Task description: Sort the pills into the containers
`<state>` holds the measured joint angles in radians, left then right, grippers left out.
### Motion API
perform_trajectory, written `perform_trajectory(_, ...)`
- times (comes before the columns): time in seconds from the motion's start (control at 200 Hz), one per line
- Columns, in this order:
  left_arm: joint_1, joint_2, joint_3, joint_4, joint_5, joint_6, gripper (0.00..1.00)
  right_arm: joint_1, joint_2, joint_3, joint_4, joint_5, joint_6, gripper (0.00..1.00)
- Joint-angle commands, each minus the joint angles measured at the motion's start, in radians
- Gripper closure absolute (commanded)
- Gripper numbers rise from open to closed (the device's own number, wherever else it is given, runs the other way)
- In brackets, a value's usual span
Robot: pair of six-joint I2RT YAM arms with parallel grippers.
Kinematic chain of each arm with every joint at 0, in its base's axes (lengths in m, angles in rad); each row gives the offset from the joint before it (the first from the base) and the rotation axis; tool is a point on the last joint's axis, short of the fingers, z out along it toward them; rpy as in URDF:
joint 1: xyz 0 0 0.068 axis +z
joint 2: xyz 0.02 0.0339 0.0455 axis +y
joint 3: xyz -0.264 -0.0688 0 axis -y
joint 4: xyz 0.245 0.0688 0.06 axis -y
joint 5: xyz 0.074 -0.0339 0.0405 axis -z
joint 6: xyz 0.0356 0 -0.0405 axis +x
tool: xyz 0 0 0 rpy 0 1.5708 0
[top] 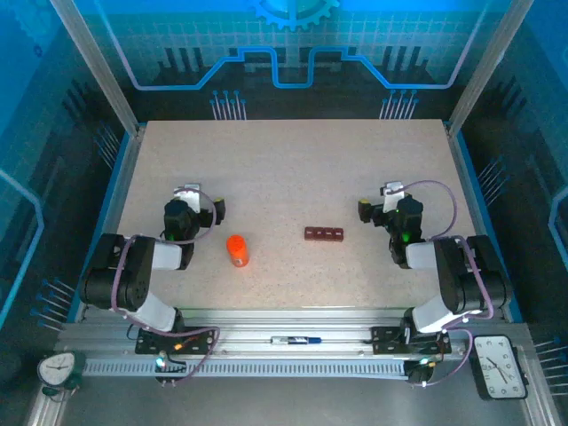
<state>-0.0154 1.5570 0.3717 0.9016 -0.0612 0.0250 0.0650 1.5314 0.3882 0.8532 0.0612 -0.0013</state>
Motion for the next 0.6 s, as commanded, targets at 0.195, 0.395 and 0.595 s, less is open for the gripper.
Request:
perform_trajectory(0.195, 0.013, -0.008, 0.018, 0.005, 0.007, -0.018, 0.01, -0.009, 0.004, 0.019, 0.010, -0.031, -0.016, 0.00)
perform_trajectory(0.395, 0.012, -0.008, 0.021, -0.001, 0.005, -0.019, 0.01, -0.011, 0.004, 0.020, 0.009, -0.030, -0.012, 0.00)
perform_trajectory(0.595, 0.012, -0.008, 0.021, -0.004, 0.004, -0.019, 0.01, -0.011, 0.004, 0.020, 0.007, -0.030, -0.010, 0.00)
